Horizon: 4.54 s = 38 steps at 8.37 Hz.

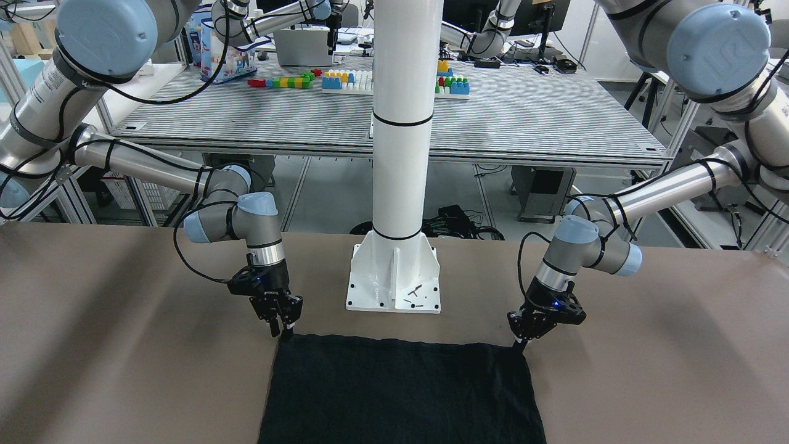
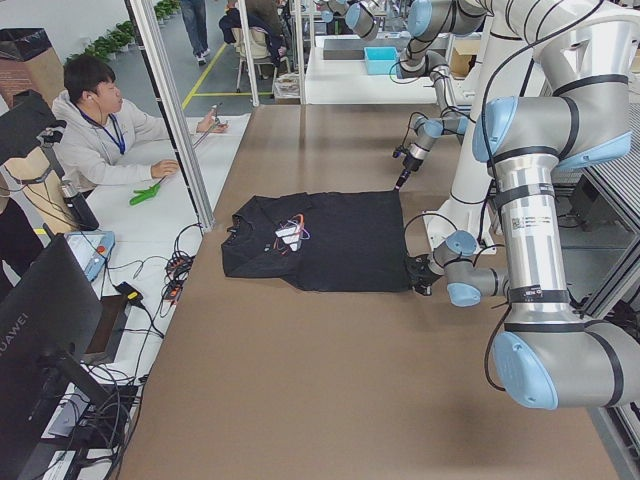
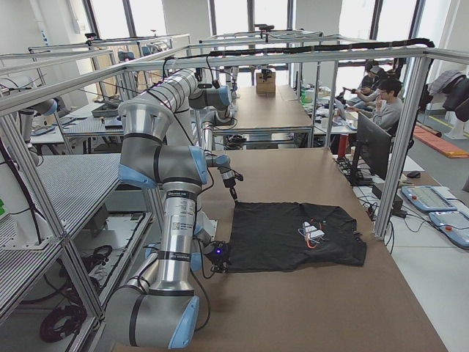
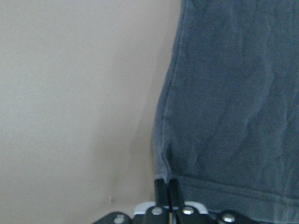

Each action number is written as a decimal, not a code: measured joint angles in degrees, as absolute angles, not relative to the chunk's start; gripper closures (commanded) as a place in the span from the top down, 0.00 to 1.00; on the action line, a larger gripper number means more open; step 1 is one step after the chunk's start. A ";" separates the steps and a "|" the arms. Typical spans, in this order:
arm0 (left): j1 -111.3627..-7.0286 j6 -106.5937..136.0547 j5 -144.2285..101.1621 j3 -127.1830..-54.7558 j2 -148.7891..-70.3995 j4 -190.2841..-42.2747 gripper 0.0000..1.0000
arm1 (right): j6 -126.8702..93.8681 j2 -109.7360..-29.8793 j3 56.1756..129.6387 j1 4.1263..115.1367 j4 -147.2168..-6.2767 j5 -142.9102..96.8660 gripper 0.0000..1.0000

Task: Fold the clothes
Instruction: 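Lower both grippers to the hem corners nearest the robot and grasp, then lift the hem corners with both grippers and pull toward the robot, then carry the hem over the shirt toward the collar with both grippers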

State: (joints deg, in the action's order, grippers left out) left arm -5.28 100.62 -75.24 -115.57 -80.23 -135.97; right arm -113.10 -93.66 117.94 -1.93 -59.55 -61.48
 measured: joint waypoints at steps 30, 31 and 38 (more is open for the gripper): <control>-40.41 74.98 -119.40 -133.86 -98.01 -93.72 0.00 | -81.30 -80.72 137.53 16.51 -92.41 -93.65 0.00; -43.55 73.90 -119.44 -132.71 -98.60 -93.71 0.00 | -81.28 -79.02 136.25 19.63 -92.39 -93.58 0.00; -50.49 68.54 -117.61 -112.69 -111.59 -94.38 0.00 | -77.45 -70.59 121.90 31.05 -89.95 -93.89 0.00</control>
State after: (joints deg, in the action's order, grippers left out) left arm -50.49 68.54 -117.61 -112.69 -111.59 -94.38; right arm -77.45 -70.59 121.90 31.05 -89.95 -93.89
